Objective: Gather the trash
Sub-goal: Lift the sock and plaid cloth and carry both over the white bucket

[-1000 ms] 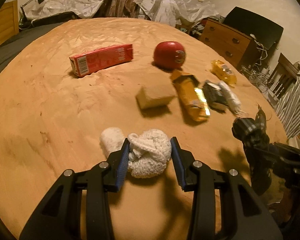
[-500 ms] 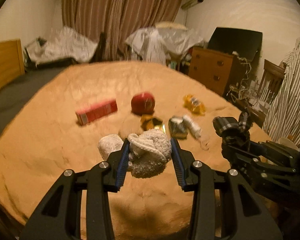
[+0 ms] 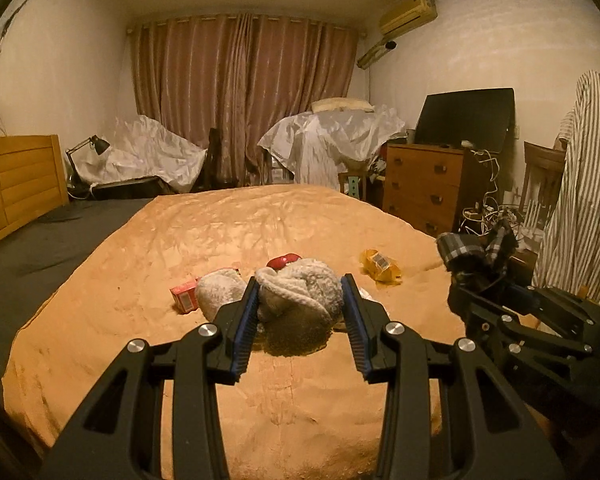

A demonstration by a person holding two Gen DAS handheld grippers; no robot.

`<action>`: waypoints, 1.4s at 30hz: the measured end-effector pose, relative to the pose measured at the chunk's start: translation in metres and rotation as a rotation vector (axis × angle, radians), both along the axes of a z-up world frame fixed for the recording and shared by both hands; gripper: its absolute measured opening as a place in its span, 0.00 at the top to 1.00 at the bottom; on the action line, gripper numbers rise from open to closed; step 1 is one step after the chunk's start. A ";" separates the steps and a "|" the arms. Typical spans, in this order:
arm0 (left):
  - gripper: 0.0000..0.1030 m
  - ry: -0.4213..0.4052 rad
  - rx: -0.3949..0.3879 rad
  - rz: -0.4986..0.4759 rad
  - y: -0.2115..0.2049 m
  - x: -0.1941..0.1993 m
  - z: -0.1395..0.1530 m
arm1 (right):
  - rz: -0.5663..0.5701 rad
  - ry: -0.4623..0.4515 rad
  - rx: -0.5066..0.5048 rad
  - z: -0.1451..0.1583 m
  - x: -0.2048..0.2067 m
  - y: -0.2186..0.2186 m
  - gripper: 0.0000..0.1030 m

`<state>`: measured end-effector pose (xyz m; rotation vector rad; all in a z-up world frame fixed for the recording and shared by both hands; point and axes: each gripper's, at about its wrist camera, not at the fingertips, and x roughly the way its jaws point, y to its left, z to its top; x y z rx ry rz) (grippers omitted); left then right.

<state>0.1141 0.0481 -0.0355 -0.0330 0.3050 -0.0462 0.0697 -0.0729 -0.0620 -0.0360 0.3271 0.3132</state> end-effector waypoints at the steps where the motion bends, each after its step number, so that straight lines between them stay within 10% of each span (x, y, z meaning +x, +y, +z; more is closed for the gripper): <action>1: 0.62 -0.001 0.001 0.001 -0.002 -0.002 0.001 | -0.007 -0.005 0.007 0.002 -0.004 -0.003 0.61; 26: 0.63 -0.017 0.010 -0.022 -0.007 -0.006 0.005 | -0.022 -0.027 0.009 0.016 -0.009 0.000 0.61; 42: 0.62 -0.020 0.016 -0.293 -0.132 0.027 0.023 | -0.248 0.015 -0.016 0.053 -0.033 -0.153 0.61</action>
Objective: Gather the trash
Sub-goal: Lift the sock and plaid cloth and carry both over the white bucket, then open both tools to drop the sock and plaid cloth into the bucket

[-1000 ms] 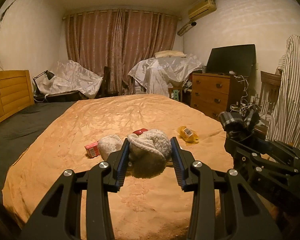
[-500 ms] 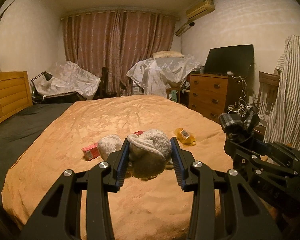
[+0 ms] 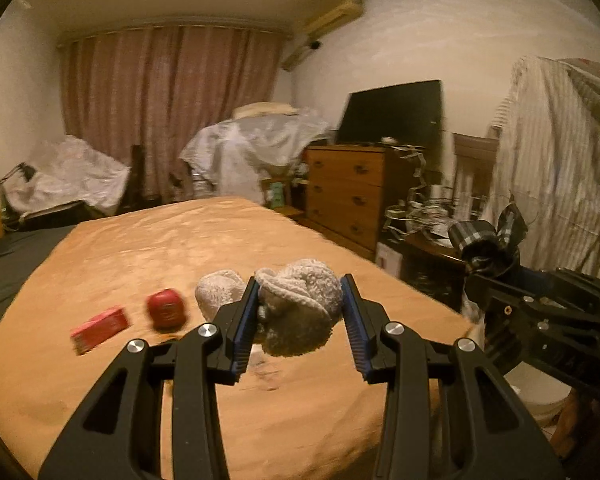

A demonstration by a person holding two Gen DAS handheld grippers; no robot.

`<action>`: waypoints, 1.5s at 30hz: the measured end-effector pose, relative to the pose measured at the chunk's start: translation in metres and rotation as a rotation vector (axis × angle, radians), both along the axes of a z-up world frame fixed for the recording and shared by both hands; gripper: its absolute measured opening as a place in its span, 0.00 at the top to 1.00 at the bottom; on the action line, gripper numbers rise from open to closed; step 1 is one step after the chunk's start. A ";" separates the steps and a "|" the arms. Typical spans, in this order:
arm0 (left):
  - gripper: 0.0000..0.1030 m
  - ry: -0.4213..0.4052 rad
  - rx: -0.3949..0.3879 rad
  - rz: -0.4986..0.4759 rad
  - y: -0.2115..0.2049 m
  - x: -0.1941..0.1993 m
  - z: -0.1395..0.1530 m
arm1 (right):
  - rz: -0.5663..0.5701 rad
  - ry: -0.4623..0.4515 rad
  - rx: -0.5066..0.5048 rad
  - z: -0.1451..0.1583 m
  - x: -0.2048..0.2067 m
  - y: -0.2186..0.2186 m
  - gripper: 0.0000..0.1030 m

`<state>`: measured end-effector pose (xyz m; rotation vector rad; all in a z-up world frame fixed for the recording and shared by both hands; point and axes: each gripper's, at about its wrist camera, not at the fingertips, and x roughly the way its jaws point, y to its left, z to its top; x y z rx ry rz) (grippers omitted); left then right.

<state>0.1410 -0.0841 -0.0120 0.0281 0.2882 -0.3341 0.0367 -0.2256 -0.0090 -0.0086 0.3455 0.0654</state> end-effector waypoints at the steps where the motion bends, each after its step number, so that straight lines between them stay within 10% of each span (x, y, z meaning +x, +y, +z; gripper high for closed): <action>1: 0.62 0.003 -0.002 -0.017 -0.009 0.002 0.001 | -0.014 0.006 0.002 0.001 0.000 -0.013 0.61; 25: 0.62 0.284 0.074 -0.453 -0.240 0.023 -0.054 | -0.259 0.414 0.144 -0.047 -0.024 -0.318 0.61; 45: 0.62 0.357 0.126 -0.476 -0.260 0.027 -0.074 | -0.232 0.536 0.147 -0.067 -0.006 -0.309 0.61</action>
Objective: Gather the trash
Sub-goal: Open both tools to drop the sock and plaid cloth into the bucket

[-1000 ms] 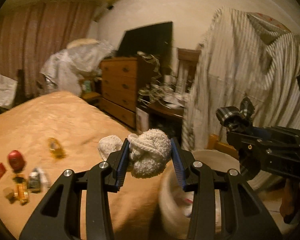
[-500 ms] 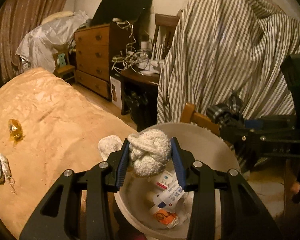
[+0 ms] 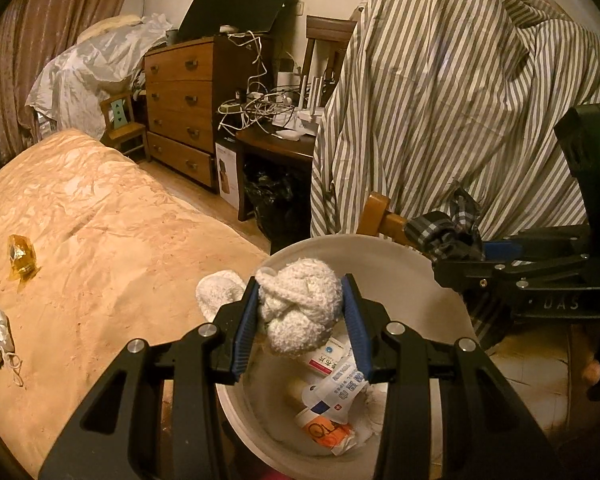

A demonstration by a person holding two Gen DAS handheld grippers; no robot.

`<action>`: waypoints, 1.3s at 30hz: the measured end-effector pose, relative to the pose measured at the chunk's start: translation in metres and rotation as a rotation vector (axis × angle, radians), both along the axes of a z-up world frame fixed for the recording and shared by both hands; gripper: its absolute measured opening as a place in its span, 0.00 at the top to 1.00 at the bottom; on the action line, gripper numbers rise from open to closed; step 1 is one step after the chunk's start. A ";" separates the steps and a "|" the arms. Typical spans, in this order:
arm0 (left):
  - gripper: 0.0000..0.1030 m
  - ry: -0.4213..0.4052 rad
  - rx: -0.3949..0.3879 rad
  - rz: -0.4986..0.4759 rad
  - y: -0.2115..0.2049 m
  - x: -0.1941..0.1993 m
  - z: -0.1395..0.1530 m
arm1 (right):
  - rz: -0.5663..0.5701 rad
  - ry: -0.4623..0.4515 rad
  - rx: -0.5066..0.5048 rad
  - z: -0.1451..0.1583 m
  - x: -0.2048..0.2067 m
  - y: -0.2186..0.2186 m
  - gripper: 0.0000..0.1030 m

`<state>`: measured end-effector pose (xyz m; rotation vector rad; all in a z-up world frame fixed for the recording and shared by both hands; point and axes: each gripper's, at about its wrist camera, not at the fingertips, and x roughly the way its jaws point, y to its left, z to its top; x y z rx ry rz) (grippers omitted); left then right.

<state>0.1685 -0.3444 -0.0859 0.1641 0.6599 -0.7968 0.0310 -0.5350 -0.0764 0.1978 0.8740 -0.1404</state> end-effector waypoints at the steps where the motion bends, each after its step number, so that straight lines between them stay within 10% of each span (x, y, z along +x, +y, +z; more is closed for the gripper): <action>1: 0.62 0.001 0.001 0.001 -0.002 0.000 0.000 | 0.001 0.002 0.001 0.001 0.000 0.000 0.61; 6: 0.55 0.006 0.007 0.006 -0.002 0.001 -0.003 | -0.003 0.001 0.006 -0.002 0.001 0.000 0.59; 10: 0.26 -0.011 0.007 0.021 -0.001 0.001 -0.001 | -0.021 -0.018 0.008 -0.001 -0.001 -0.003 0.45; 39: 0.25 -0.002 0.012 0.071 0.036 0.005 -0.001 | 0.019 -0.118 0.033 0.011 -0.004 0.043 0.27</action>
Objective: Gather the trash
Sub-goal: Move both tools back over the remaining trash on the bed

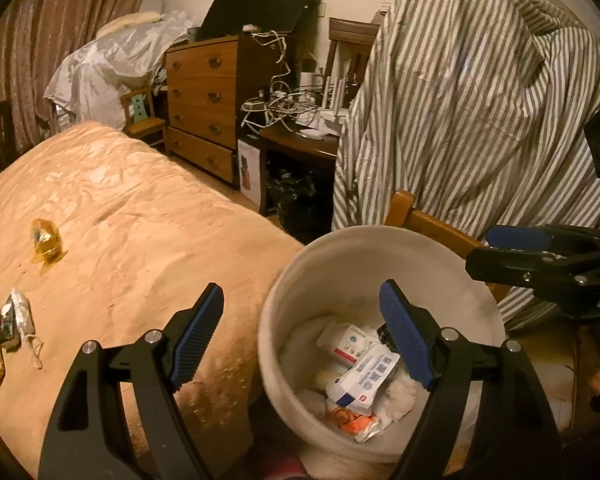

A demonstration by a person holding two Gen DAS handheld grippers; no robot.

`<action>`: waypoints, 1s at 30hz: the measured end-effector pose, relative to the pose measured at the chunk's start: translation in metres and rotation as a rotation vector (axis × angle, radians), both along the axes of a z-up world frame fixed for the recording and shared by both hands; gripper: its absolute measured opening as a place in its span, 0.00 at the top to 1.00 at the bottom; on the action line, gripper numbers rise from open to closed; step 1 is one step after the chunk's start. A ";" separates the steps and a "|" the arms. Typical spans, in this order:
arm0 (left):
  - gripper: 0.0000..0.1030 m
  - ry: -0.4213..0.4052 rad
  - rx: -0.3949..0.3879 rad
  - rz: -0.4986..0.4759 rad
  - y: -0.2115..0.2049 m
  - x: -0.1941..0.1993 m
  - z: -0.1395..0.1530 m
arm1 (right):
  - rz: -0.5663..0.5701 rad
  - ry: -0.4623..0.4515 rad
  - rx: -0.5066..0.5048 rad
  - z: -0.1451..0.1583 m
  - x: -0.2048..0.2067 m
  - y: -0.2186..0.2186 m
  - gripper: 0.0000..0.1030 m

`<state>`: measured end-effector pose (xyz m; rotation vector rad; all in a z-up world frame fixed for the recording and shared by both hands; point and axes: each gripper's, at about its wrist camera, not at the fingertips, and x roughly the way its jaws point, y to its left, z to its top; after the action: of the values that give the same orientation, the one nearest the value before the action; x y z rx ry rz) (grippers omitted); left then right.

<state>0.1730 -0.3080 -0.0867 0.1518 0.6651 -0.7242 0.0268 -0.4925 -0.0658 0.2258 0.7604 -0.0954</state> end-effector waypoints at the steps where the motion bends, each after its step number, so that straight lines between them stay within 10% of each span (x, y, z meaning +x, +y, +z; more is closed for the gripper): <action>1: 0.25 0.001 -0.001 0.005 0.004 0.000 0.000 | 0.009 -0.002 0.001 0.000 0.002 0.006 0.26; 14: 0.25 0.003 -0.030 0.136 0.098 0.015 0.002 | 0.202 -0.045 0.029 -0.001 0.044 0.119 0.21; 30: 0.25 0.091 -0.032 0.597 0.336 0.064 -0.044 | 0.501 0.021 0.073 -0.052 0.117 0.309 0.21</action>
<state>0.2374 0.0281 -0.1308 -0.1099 0.7376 -0.1669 0.1435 -0.1837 -0.1178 0.0984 0.8224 0.4053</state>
